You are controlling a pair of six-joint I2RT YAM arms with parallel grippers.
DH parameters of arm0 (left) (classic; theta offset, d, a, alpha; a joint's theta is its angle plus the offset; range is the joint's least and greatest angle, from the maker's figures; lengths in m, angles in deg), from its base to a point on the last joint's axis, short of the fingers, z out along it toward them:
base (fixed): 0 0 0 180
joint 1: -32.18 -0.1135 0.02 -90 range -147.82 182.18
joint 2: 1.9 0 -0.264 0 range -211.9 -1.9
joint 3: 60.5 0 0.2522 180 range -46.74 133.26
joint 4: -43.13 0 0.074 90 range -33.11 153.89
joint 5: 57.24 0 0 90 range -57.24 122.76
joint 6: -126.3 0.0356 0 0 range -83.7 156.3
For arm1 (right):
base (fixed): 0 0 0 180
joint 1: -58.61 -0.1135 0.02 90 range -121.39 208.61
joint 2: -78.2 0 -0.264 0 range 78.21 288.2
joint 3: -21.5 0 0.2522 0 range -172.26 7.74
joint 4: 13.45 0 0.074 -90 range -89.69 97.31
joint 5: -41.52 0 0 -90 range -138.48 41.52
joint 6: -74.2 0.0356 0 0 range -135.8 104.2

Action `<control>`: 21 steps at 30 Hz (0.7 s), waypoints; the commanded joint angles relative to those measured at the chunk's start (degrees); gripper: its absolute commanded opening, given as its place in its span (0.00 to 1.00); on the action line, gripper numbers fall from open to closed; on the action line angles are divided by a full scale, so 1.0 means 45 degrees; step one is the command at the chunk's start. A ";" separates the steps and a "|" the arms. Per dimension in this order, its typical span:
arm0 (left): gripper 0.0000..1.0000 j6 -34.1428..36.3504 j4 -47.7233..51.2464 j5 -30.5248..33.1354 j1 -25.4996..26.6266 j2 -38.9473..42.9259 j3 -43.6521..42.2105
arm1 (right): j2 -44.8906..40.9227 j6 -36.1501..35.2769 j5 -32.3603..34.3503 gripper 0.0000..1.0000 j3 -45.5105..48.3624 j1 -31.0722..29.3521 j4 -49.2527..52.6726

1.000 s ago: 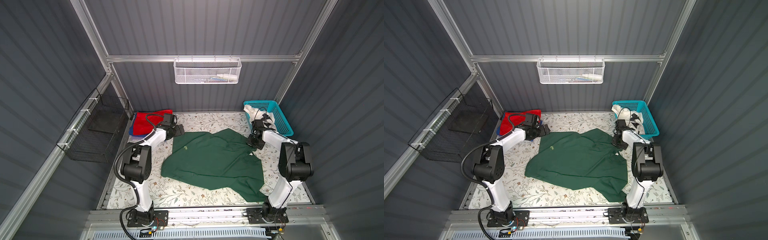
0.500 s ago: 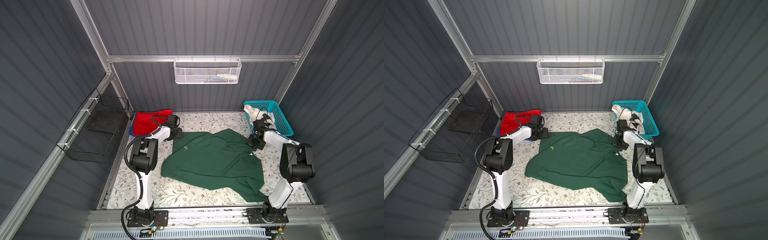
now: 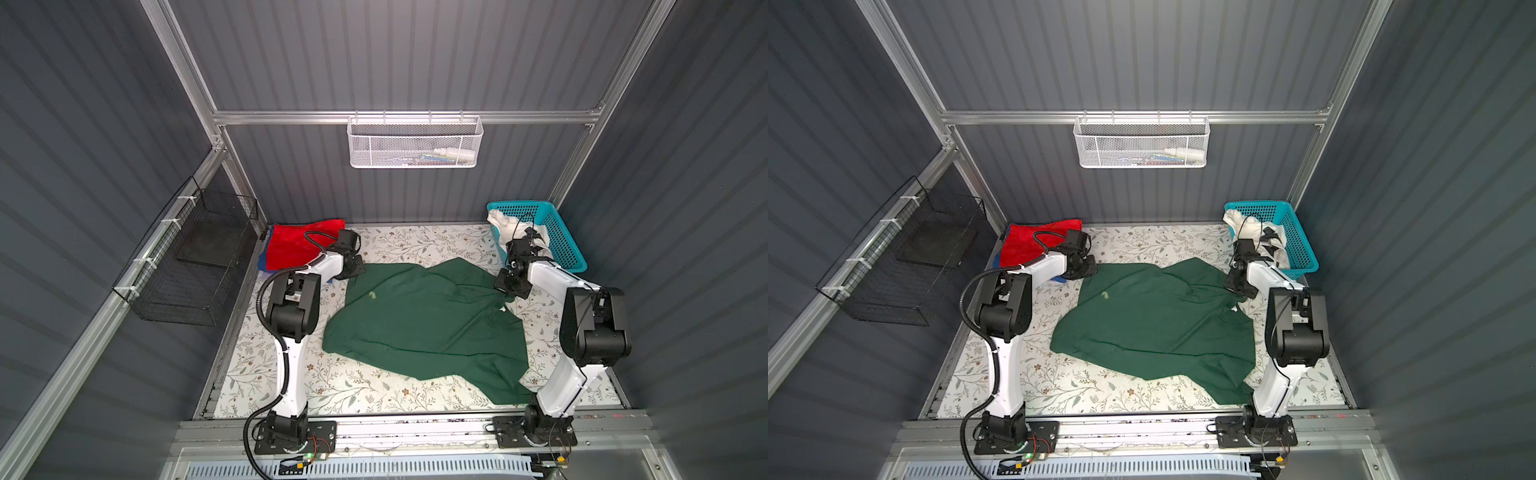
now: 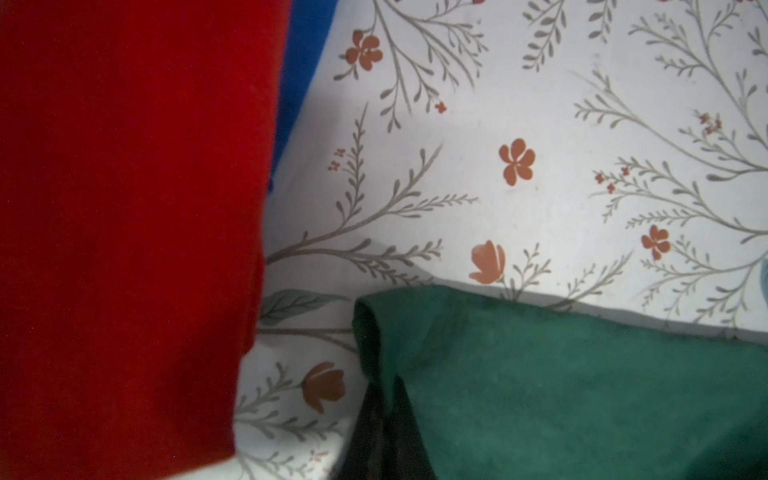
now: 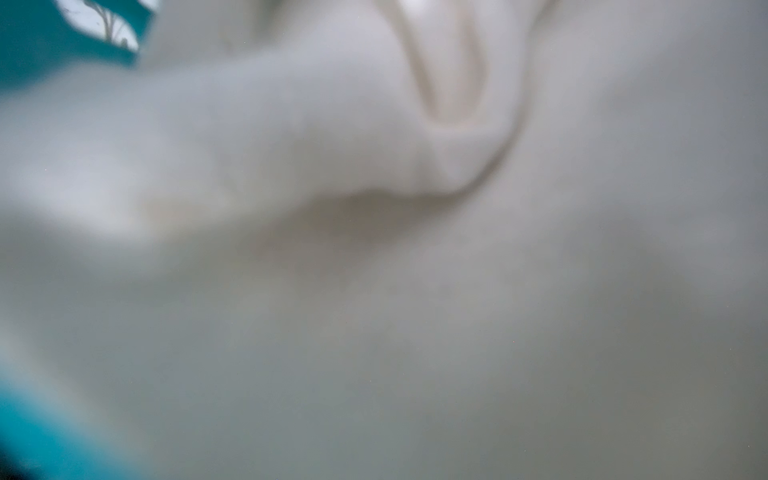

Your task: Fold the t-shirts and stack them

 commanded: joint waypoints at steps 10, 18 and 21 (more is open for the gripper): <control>0.00 -0.0723 0.1211 0.0674 -0.0971 0.0527 -0.0303 | -0.0534 -0.0181 0.1714 0.00 -0.0237 0.0051 0.0942; 0.00 -0.0828 0.1628 0.0696 -0.0981 0.0542 0.0158 | -0.1336 -0.0131 0.1838 0.00 0.0514 0.0032 0.0817; 0.00 -0.0795 0.1458 0.0350 -0.0971 0.0760 0.0126 | -0.1801 -0.0309 0.1235 0.43 0.0614 -0.0053 0.0942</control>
